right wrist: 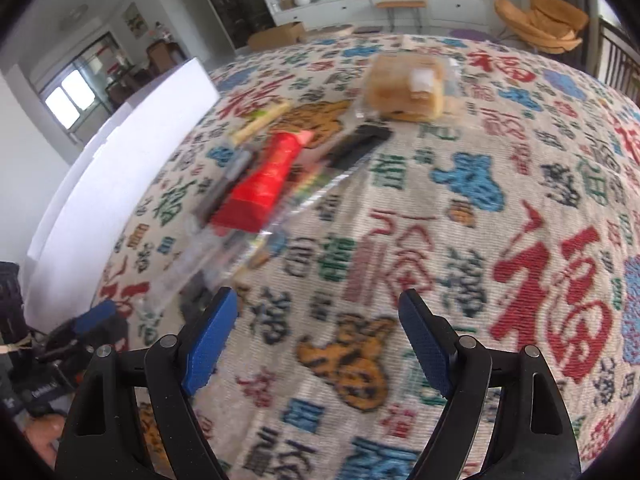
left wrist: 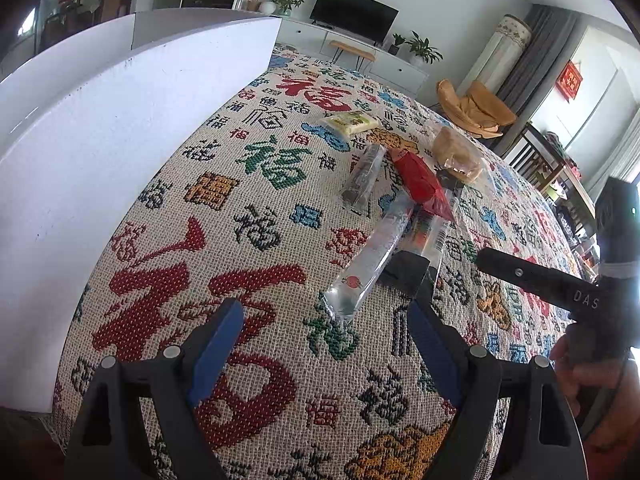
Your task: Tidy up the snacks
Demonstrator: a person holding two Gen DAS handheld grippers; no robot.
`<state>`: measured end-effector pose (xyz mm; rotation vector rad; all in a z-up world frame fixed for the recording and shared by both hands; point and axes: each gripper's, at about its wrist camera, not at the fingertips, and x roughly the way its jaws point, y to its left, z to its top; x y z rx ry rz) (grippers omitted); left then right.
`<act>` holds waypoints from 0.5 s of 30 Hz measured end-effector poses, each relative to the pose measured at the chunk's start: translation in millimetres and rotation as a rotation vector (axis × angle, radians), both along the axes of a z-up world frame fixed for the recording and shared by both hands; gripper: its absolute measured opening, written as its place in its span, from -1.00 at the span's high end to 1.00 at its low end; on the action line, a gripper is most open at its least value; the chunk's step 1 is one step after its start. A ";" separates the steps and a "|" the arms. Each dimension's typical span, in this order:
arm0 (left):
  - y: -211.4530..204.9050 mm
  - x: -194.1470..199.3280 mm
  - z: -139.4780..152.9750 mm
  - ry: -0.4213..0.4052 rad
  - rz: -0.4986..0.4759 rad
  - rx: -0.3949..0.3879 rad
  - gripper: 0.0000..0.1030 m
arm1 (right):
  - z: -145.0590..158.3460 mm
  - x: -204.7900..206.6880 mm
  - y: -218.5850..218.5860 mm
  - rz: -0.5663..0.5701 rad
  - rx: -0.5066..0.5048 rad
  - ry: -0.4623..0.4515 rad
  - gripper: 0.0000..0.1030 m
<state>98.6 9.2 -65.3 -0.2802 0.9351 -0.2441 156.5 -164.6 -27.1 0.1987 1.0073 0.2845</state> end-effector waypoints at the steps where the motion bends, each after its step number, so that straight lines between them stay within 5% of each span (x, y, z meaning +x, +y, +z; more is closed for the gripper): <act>1: 0.2 -0.4 0.5 -0.002 0.001 -0.002 -0.62 | 0.8 4.7 14.7 0.023 -0.001 -0.002 -0.63; 4: 3.0 -1.6 1.8 -0.010 0.008 -0.012 -0.62 | -4.3 21.6 54.9 0.079 -0.072 0.009 -0.56; 6: 5.9 -2.2 2.1 -0.013 0.013 -0.024 -0.62 | -12.2 29.4 70.4 0.076 -0.123 0.045 0.04; 10: 9.1 -0.9 0.8 -0.006 0.020 -0.045 -0.62 | -14.4 34.3 78.7 0.047 -0.155 0.051 0.08; 15: 6.0 0.0 0.0 -0.005 0.011 -0.037 -0.62 | -8.7 24.4 65.2 0.067 -0.148 0.053 0.62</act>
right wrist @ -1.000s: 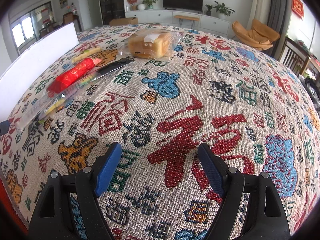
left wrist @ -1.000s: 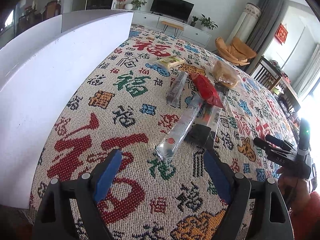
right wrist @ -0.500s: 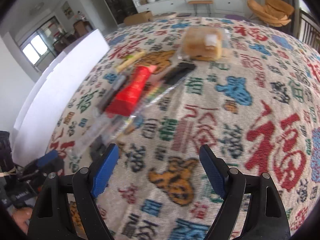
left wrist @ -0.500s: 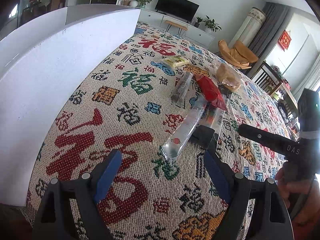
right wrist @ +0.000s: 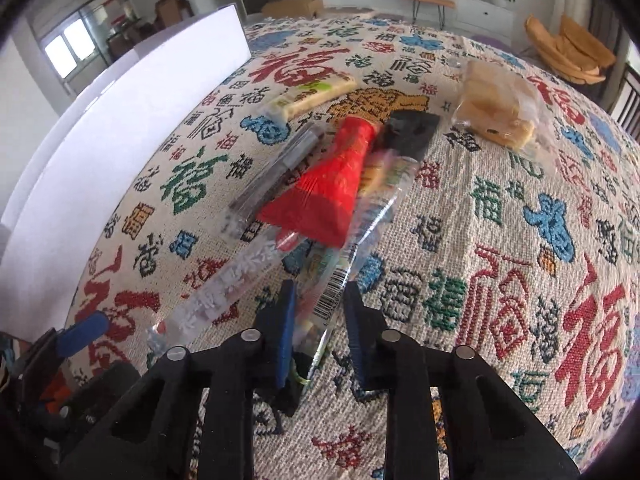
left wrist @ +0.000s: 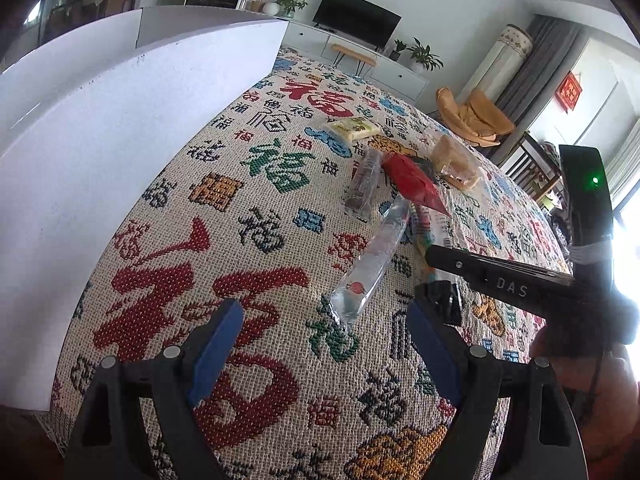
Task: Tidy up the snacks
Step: 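Close the right tool on the clear tube packet with yellow label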
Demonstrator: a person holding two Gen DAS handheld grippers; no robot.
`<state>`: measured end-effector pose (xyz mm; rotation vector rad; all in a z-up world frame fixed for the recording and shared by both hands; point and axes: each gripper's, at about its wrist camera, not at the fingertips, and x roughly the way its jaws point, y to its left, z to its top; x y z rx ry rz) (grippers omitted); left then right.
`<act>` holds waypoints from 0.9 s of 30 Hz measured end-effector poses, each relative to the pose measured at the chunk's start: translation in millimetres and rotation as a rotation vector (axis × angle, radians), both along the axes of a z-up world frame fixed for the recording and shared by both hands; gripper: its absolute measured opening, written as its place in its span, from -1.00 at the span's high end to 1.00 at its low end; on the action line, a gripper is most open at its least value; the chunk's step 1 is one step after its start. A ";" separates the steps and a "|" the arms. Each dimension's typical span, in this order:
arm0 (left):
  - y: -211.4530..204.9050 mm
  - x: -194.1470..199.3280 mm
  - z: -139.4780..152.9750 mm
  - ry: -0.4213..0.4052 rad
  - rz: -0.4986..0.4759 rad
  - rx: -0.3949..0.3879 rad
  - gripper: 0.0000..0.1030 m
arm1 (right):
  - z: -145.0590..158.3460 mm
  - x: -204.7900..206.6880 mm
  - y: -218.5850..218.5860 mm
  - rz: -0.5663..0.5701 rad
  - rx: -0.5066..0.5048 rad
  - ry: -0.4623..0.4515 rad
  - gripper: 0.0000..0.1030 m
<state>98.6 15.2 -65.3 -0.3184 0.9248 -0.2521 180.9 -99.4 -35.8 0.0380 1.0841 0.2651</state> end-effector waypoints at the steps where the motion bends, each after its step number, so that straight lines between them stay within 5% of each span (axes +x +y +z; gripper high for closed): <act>1: 0.2 0.2 -0.3 0.001 -0.001 0.000 -0.62 | 0.9 -3.9 -5.5 0.001 0.006 0.003 0.64; 9: -0.3 1.0 -0.9 0.006 0.000 -0.001 -0.62 | 7.7 -38.9 -57.0 -0.066 0.061 0.025 0.69; 11: -0.6 0.9 -1.1 0.008 0.000 0.000 -0.62 | 8.3 -47.9 -67.0 -0.091 0.046 0.017 0.52; 14: -2.3 1.9 -1.4 0.011 -0.004 0.007 -0.62 | 12.1 -54.1 -72.8 -0.093 0.021 -0.025 -0.24; 27: 1.2 0.8 -0.8 0.005 -0.001 -0.003 -0.62 | 15.2 -29.5 -27.4 0.003 -0.072 -0.063 -0.27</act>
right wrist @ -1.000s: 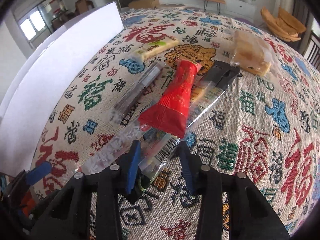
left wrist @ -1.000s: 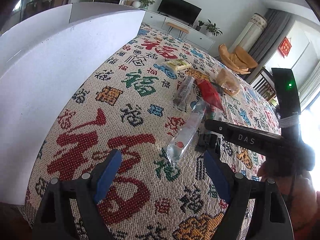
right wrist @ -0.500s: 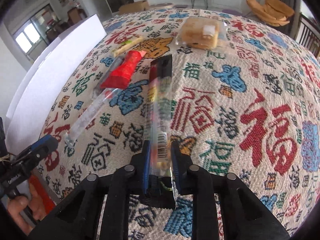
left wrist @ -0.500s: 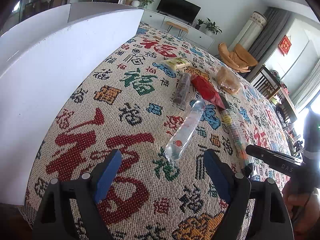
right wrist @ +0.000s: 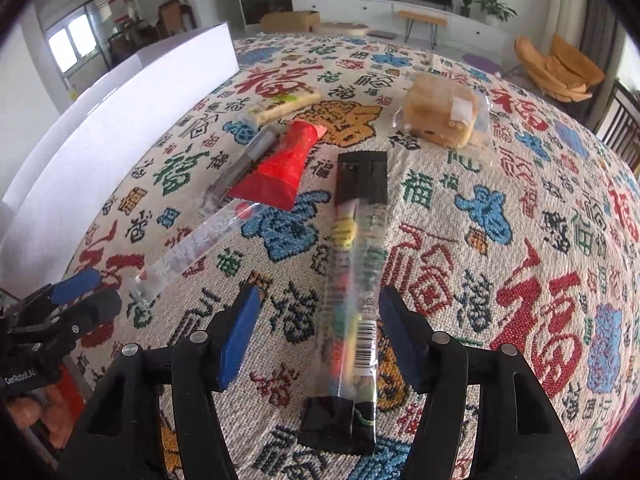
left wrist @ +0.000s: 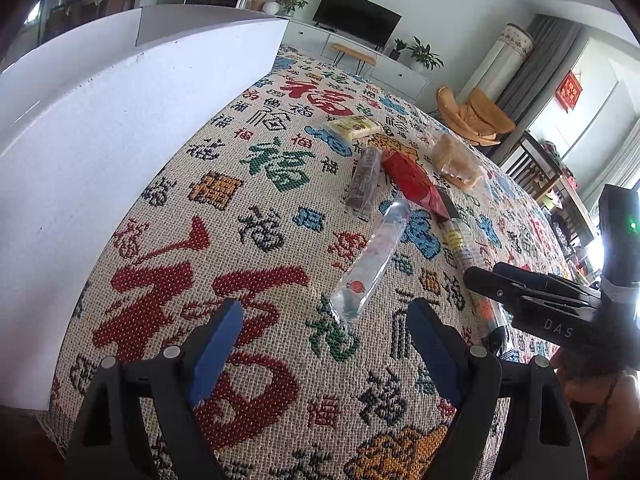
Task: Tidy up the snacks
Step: 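Close the right tool on the clear tube packet with yellow label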
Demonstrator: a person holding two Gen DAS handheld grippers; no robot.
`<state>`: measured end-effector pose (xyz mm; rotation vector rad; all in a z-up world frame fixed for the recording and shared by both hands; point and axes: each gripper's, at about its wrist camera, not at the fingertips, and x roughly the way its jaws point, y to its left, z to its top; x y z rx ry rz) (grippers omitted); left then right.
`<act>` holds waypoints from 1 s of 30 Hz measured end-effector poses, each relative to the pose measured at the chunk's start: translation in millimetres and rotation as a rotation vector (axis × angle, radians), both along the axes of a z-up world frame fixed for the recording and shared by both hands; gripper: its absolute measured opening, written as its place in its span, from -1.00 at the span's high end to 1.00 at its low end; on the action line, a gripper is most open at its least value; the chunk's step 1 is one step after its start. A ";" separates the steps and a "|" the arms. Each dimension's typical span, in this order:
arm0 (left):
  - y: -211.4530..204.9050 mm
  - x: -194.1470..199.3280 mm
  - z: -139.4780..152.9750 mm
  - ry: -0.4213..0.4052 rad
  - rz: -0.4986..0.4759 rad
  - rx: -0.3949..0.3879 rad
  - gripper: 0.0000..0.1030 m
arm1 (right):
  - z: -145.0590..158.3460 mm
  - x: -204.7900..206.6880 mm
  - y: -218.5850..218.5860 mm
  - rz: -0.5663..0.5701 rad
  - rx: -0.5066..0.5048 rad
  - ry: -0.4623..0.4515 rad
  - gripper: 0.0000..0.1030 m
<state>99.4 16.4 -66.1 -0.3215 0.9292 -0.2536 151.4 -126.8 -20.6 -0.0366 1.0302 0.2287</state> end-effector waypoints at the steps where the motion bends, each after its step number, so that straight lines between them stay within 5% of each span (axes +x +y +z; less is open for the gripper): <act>1: -0.1 0.0 0.0 0.000 0.000 -0.001 -0.62 | -2.2 0.8 2.9 0.005 -0.012 0.004 -0.27; 10: 0.2 0.2 -0.2 0.002 -0.001 -0.001 -0.62 | -12.6 2.9 13.1 0.026 -0.124 -0.014 -0.31; 30: 0.0 0.2 -0.4 0.001 -0.001 -0.001 -0.62 | -28.0 9.8 -2.6 0.005 -0.073 0.033 -0.37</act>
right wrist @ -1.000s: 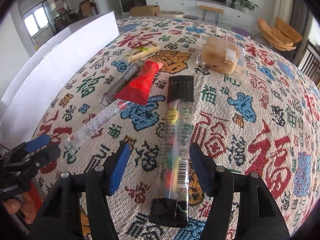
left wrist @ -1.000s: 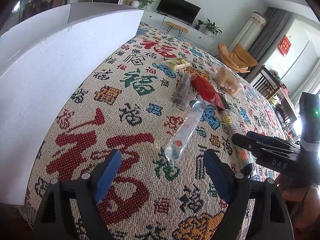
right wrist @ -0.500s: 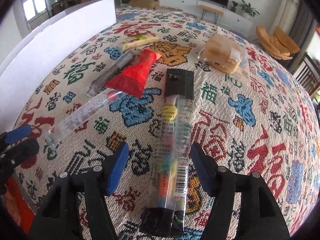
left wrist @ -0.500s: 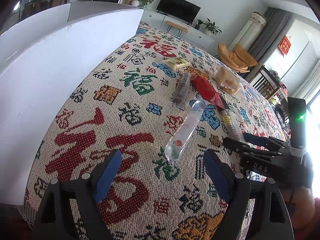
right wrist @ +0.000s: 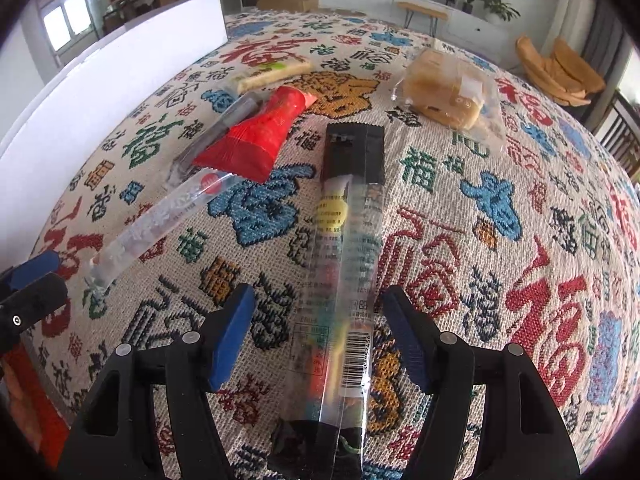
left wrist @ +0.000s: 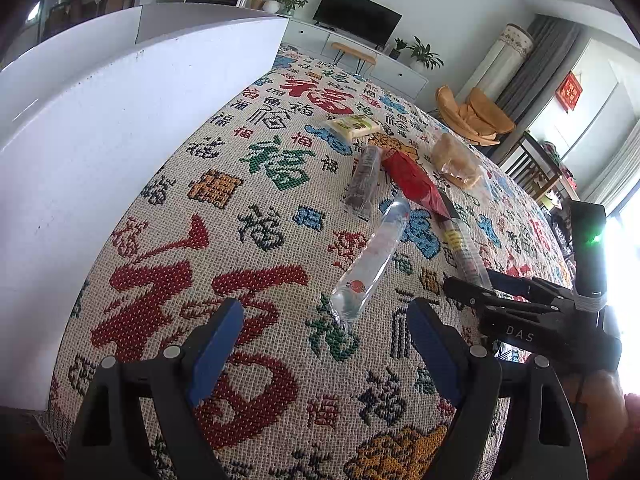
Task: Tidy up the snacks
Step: 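Close the right tool on the clear tube packet with yellow label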
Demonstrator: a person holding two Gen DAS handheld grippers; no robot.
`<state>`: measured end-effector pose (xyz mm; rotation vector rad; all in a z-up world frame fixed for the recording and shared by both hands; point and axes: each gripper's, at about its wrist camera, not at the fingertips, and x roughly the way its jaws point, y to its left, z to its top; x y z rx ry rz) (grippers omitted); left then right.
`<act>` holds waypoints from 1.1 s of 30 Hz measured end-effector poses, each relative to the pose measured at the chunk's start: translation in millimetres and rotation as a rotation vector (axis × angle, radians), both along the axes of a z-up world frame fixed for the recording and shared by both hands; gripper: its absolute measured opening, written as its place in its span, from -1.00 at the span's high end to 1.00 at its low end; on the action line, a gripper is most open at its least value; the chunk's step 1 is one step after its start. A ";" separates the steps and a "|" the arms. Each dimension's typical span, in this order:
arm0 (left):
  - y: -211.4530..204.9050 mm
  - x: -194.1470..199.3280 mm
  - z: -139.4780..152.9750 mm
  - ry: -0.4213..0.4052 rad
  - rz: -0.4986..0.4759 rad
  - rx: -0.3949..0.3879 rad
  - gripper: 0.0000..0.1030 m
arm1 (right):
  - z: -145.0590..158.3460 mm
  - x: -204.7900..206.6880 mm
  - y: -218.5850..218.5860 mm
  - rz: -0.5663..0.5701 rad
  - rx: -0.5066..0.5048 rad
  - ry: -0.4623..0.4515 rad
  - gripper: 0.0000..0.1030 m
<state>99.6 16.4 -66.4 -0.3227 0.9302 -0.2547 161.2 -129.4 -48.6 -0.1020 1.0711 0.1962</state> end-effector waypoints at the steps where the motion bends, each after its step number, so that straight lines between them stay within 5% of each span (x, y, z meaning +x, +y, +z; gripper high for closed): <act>1: 0.0 0.0 0.0 0.000 0.000 0.000 -0.62 | -0.1 -0.3 0.3 0.002 0.000 0.000 -0.37; 20: 0.0 0.6 -0.5 0.001 0.000 -0.001 -0.62 | 1.6 -5.5 0.4 0.024 -0.010 0.007 -0.30; 26: 0.1 0.7 -0.5 0.001 0.000 0.000 -0.62 | 4.3 -10.0 2.8 0.044 -0.007 0.004 0.21; 33: 0.1 0.6 -0.5 0.002 -0.001 -0.001 -0.62 | 5.1 -9.1 -0.3 0.035 0.010 0.008 0.36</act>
